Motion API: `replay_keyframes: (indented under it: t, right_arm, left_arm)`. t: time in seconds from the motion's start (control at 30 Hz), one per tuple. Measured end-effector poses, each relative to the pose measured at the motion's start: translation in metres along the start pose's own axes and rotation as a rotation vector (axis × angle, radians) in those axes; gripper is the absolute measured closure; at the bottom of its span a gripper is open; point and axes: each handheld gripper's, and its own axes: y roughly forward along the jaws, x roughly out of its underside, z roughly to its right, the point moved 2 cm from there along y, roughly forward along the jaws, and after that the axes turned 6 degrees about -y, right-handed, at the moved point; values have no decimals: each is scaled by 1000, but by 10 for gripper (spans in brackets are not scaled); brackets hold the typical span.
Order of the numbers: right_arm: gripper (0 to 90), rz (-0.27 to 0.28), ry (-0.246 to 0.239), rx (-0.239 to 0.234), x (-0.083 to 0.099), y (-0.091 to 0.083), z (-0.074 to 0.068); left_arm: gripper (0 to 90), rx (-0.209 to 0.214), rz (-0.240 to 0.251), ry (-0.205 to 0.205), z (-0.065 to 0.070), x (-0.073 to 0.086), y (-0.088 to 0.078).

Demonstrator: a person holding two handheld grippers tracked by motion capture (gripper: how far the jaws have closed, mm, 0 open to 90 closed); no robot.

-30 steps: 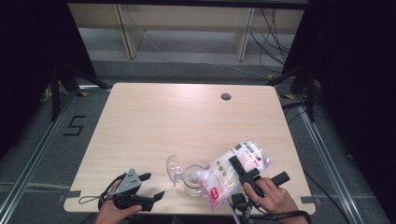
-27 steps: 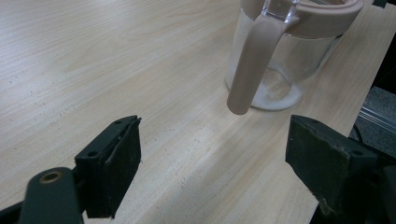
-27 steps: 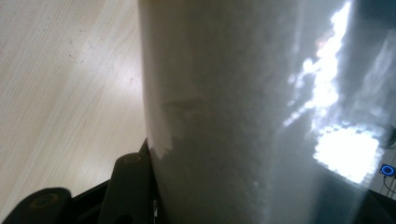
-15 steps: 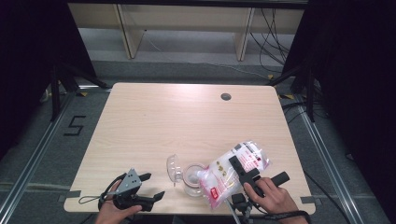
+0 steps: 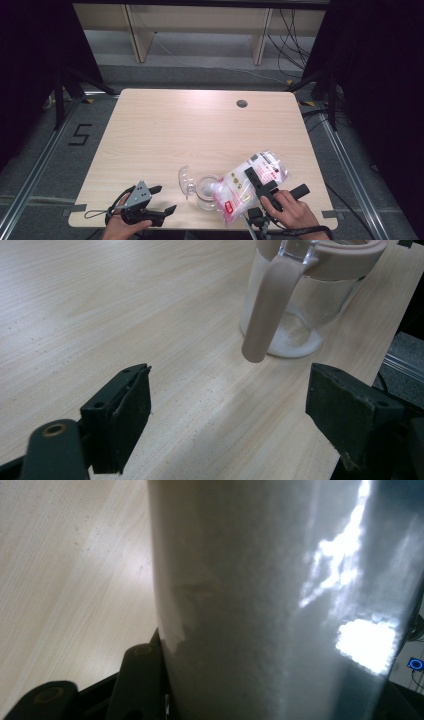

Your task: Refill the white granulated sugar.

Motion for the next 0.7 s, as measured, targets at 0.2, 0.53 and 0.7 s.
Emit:
replay_keyframes:
  t: [0.2,0.53,0.7]
  right_arm:
    - [548,2,0,-1,0,0,0]
    - [549,2,-1,3,0,0,1]
    - [550,5,-4,3,0,0,1]
  left_arm:
    - [179,1,-2,23,-1,-1,0]
    - [179,1,-3,23,-1,0,0]
    - [179,-2,-2,-1,0,0,0]
